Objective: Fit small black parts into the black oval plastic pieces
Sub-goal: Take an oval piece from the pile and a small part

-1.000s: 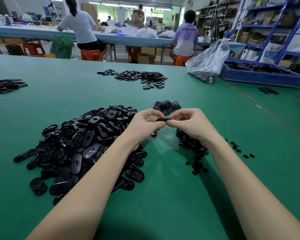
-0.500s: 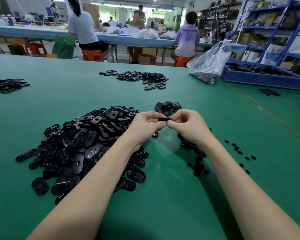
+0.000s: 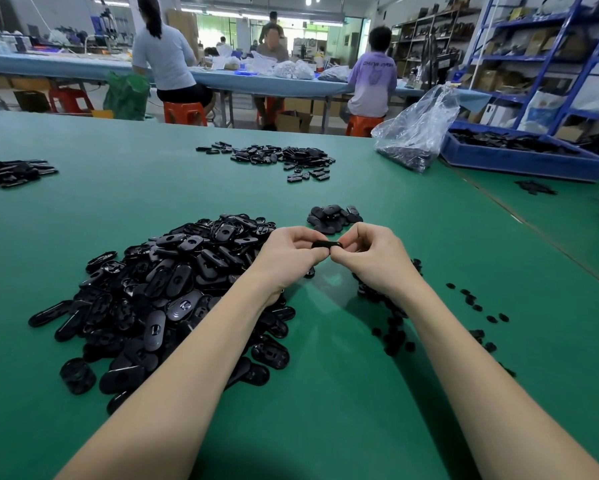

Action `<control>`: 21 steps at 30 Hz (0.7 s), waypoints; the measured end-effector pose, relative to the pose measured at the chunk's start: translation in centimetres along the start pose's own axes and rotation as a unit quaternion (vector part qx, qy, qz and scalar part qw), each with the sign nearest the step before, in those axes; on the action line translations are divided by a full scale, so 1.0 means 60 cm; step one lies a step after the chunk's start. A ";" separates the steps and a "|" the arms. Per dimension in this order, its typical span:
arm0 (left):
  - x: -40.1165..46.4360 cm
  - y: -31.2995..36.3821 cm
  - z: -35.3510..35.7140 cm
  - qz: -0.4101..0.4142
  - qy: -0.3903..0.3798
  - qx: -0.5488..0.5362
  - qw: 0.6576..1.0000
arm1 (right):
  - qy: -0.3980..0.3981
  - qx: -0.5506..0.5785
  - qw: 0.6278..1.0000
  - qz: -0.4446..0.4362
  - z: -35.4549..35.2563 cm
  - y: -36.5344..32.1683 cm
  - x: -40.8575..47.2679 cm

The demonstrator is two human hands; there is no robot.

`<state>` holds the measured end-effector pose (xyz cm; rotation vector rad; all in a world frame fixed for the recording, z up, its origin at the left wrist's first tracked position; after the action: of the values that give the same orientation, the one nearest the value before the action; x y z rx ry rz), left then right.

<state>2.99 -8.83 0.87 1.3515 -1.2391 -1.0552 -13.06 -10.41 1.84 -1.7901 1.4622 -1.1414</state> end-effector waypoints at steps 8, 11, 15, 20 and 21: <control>-0.002 0.004 -0.003 0.005 -0.003 0.013 1.000 | 0.004 0.007 1.000 -0.007 0.000 -0.001 -0.002; -0.002 0.004 -0.002 0.014 -0.011 -0.001 1.000 | 0.012 0.017 1.000 -0.008 0.000 0.000 0.000; -0.001 0.004 -0.004 0.014 -0.035 -0.039 0.999 | -0.009 0.048 0.999 -0.001 -0.007 0.001 0.004; 0.002 0.000 -0.005 0.012 -0.034 -0.047 0.998 | -0.019 0.055 0.998 0.002 -0.009 0.005 0.005; 0.002 -0.001 -0.005 0.011 -0.035 -0.048 0.998 | -0.017 0.055 0.998 0.003 -0.008 0.005 0.004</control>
<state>3.27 -8.90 0.87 1.2336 -1.2353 -1.1394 -13.62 -10.70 1.90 -1.7220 1.3572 -1.1594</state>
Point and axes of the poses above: each hand's wrist, its own x-axis towards the middle knuckle, its own z-axis out of the palm, y = z × x, the point moved 3 cm from there along x, towards the middle knuckle, and after that the axes turned 4 degrees about y, right-handed, at the moved point
